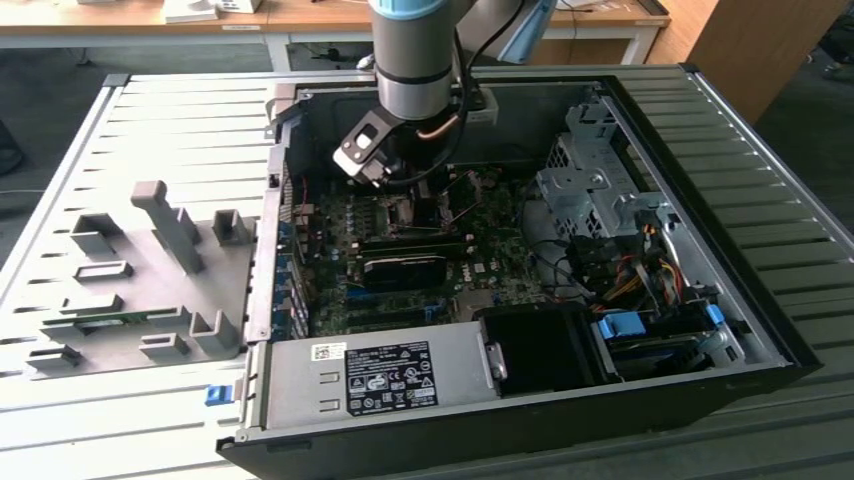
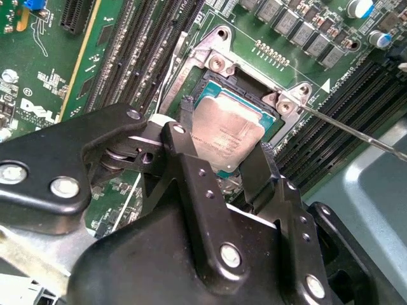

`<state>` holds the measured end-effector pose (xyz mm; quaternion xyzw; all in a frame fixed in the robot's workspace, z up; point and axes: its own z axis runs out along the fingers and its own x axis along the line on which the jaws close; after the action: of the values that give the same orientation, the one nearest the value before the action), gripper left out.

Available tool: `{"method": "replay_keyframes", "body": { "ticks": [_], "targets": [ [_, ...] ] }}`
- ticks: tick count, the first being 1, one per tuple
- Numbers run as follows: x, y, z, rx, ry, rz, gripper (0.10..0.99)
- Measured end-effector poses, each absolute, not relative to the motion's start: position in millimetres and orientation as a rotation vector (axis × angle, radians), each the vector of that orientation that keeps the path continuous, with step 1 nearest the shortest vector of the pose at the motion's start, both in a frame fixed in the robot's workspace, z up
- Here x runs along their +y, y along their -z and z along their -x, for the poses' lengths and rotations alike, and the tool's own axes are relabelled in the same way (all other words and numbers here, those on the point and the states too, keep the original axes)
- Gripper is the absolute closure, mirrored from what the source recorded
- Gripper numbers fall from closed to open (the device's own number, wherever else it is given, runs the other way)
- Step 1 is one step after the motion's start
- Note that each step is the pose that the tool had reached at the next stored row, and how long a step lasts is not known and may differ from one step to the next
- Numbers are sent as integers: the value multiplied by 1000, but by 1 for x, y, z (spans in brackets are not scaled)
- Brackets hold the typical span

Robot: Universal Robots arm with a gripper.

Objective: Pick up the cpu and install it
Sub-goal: 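Place the cpu into insertion slot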

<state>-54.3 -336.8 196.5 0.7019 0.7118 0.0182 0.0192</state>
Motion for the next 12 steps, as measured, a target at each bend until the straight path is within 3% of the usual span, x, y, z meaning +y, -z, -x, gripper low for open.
{"method": "replay_keyframes", "body": {
  "ticks": [12],
  "targets": [
    [-337,-192,54,2209,-56,-2179,545]
  ]
}}
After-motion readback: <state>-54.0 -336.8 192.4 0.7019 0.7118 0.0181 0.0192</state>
